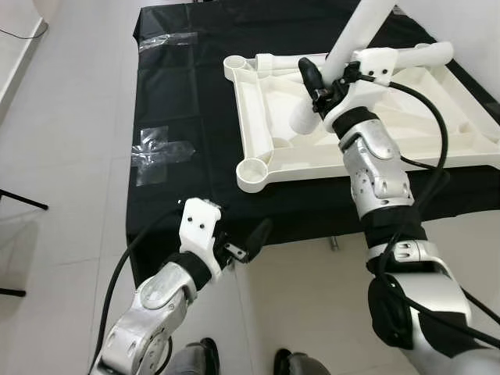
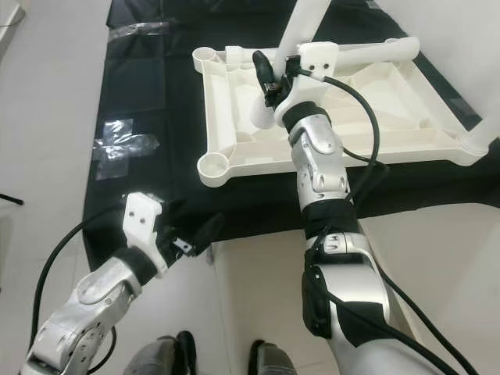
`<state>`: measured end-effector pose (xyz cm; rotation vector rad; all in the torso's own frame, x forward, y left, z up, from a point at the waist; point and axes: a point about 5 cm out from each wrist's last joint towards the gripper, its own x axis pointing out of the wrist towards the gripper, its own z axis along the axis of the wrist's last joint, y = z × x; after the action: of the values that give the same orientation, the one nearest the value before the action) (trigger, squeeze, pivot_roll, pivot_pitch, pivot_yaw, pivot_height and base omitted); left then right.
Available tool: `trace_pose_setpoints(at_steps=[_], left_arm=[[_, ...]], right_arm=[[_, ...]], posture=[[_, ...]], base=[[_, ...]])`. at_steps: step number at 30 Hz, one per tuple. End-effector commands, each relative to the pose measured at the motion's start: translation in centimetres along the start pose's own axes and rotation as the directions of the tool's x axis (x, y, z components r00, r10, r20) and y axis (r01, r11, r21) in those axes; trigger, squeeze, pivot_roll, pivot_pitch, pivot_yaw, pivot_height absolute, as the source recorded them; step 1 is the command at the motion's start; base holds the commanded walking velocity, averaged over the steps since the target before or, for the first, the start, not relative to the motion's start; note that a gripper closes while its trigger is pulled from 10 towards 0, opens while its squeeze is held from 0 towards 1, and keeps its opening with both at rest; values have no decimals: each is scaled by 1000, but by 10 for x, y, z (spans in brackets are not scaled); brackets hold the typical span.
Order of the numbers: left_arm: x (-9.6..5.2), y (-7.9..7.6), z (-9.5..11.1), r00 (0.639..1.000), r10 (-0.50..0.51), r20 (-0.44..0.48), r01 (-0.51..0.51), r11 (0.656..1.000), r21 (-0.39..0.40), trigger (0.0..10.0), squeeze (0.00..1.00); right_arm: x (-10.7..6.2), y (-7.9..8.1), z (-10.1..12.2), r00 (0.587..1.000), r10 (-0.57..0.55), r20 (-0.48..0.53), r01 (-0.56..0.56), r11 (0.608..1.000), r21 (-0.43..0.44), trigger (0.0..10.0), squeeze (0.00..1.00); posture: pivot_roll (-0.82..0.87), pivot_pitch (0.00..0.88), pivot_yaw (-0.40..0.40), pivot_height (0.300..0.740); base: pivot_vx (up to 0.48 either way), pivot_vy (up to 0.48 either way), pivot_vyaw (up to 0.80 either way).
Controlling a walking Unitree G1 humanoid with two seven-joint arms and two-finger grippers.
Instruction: Building children table
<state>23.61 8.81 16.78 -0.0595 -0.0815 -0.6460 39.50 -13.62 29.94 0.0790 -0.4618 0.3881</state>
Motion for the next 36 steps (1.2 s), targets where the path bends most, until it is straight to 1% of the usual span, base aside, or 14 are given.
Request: trace_pose_setpoints(at_steps=[1, 3, 6, 8, 9, 10, 11, 12, 14, 17, 22, 29, 31, 36], left_arm=[[-4, -7, -5, 999, -34, -38, 35, 999, 12, 10000, 0], [-15, -15, -12, 994, -65, -86, 69, 997, 40, 10000, 0], [-30, -25, -16, 988, -88, -125, 95, 994, 52, 10000, 0], [-33, -26, -16, 988, -89, -127, 96, 994, 53, 10000, 0], [-36, -28, -15, 988, -86, -131, 95, 993, 66, 10000, 0], [-36, -28, -15, 988, -86, -131, 95, 993, 66, 10000, 0], [-38, -29, -15, 987, -84, -139, 96, 992, 83, 10000, 0], [-38, -29, -15, 987, -84, -139, 96, 992, 83, 10000, 0], [-44, -28, -15, 987, -63, -150, 80, 991, 112, 10000, 0], [-57, -23, -14, 986, 3, -169, 18, 992, 124, 10000, 0], [-67, -25, -12, 984, 22, -176, -3, 994, 107, 10000, 0], [-75, -34, -9, 980, -32, -197, 51, 995, 91, 10000, 0], [-78, -39, -9, 978, -48, -203, 64, 995, 71, 10000, 0], [-82, -44, -7, 979, -64, -194, 73, 997, 38, 10000, 0]], right_arm=[[2, 4, 1, 999, 48, 12, -49, 998, 37, 10000, 0], [9, 19, 7, 971, 233, 45, -237, 962, 134, 10000, 0], [14, 46, 16, 836, 540, 93, -548, 819, 170, 10000, 0], [14, 51, 18, 801, 591, 98, -599, 784, 165, 10000, 0], [11, 57, 20, 732, 672, 113, -680, 713, 168, 10000, 0], [11, 57, 20, 732, 672, 113, -680, 713, 168, 10000, 0], [8, 63, 22, 662, 739, 127, -748, 640, 173, 10000, 0], [8, 63, 22, 662, 739, 127, -748, 640, 173, 10000, 0], [4, 71, 25, 518, 845, 135, -853, 498, 159, 10000, 0], [4, 75, 32, 398, 910, 116, -915, 385, 120, 10000, 0], [6, 74, 43, 306, 944, 120, -950, 297, 93, 10000, 0], [14, 67, 63, 243, 968, 65, -970, 241, 29, 10000, 0], [15, 67, 69, 199, 978, 61, -980, 197, 30, 10000, 0], [13, 69, 72, 157, 986, 55, -987, 154, 55, 10000, 0]], posture=[[85, 360, -34, 740], [93, 390, -43, 740], [116, 455, -62, 740], [116, 455, -62, 740], [125, 476, -71, 740], [125, 476, -71, 740], [125, 476, -71, 740], [125, 476, -71, 740], [157, 514, -90, 740], [173, 537, -93, 740], [177, 551, -90, 740], [170, 561, -93, 740], [162, 567, -95, 740], [156, 575, -103, 740]], base=[[0, 0, 0], [0, 0, 0], [0, 0, 0], [0, 0, 0], [0, 0, 0], [0, 0, 0], [0, 0, 0], [0, 0, 0], [0, 0, 0], [0, 0, 0], [0, 0, 0], [0, 0, 0], [0, 0, 0], [0, 0, 0]])
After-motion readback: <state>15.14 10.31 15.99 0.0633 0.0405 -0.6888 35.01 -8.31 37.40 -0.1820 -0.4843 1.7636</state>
